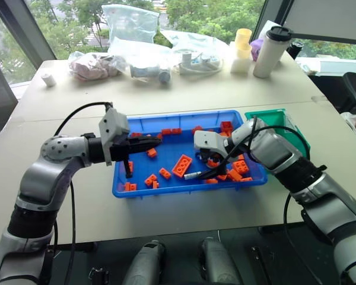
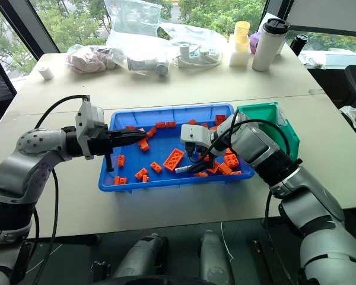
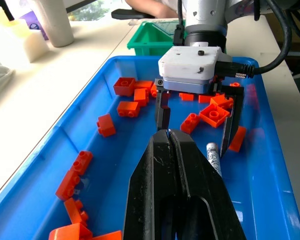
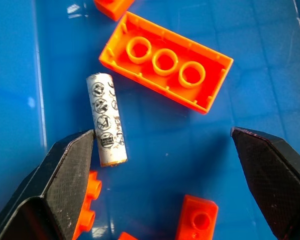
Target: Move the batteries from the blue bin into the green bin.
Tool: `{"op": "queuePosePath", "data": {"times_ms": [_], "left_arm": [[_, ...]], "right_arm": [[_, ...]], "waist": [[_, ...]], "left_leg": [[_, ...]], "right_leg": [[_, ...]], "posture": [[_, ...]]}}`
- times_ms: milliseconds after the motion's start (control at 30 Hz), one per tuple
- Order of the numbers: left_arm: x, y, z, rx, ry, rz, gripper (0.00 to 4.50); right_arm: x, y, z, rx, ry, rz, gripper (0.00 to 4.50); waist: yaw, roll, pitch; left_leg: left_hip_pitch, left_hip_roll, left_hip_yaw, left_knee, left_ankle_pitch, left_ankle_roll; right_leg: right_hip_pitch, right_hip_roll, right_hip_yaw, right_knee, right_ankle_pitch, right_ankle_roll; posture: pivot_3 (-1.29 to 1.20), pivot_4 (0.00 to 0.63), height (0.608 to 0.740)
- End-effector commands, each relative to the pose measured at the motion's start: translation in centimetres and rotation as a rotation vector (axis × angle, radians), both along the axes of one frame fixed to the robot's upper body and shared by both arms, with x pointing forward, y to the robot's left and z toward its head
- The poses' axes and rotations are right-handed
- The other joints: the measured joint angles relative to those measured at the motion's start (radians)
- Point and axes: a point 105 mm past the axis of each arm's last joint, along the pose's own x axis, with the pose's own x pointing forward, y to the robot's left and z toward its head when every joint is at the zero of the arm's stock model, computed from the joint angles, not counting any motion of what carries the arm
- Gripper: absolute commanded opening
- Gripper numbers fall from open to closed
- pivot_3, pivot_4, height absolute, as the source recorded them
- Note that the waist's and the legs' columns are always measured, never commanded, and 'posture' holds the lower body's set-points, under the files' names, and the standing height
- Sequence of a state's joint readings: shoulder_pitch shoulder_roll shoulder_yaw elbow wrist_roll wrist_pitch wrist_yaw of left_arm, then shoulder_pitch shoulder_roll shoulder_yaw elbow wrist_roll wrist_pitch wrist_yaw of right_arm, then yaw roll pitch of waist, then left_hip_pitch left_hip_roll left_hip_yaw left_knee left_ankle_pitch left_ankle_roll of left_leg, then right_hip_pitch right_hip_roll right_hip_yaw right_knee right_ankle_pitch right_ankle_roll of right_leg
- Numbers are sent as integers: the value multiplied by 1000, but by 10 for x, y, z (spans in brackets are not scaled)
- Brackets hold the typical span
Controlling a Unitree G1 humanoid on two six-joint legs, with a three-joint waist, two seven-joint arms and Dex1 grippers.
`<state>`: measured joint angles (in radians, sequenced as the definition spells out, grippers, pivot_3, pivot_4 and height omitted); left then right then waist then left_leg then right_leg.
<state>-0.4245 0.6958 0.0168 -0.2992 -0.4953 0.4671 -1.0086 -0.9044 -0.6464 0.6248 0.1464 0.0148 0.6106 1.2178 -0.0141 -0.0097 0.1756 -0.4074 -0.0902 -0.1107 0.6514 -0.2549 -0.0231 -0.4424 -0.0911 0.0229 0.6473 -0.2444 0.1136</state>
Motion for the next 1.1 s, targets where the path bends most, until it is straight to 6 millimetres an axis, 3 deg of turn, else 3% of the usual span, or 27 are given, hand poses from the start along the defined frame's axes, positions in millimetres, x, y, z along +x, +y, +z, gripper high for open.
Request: {"op": "queuePosePath", "data": {"times_ms": [33,267,300,567,667,833,1100], "left_arm": [[-4,1,10,-9,-42,-3,0],[0,-2,10,-11,-43,-14,0],[0,-2,10,-12,-44,-16,0],[2,-5,10,-15,-46,-32,0],[4,-7,10,-15,-50,-40,0],[5,-7,10,-12,-52,-43,0],[2,-4,11,-7,-54,-28,0]], "right_arm": [[6,6,5,13,-96,-3,3670],[4,7,18,58,-161,-29,223],[2,6,22,68,-167,-29,101],[-11,3,37,105,-181,-4,101],[-15,10,37,138,-148,32,913],[-10,17,31,112,-160,54,3211],[-6,21,14,60,-147,136,3211]], "waist": [[0,0,0],[2,0,0],[2,0,0],[1,0,0],[1,0,0],[0,0,0],[0,0,0]], "left_leg": [[0,0,0,0,0,0],[0,0,0,0,0,0],[0,0,0,0,0,0],[0,0,0,0,0,0],[0,0,0,0,0,0],[0,0,0,0,0,0],[0,0,0,0,0,0]], "right_leg": [[0,0,0,0,0,0],[0,0,0,0,0,0],[0,0,0,0,0,0],[0,0,0,0,0,0],[0,0,0,0,0,0],[0,0,0,0,0,0],[0,0,0,0,0,0]], "posture": [[0,150,740],[0,150,740],[0,150,740],[0,150,740],[0,150,740],[0,150,740],[0,150,740]]}}
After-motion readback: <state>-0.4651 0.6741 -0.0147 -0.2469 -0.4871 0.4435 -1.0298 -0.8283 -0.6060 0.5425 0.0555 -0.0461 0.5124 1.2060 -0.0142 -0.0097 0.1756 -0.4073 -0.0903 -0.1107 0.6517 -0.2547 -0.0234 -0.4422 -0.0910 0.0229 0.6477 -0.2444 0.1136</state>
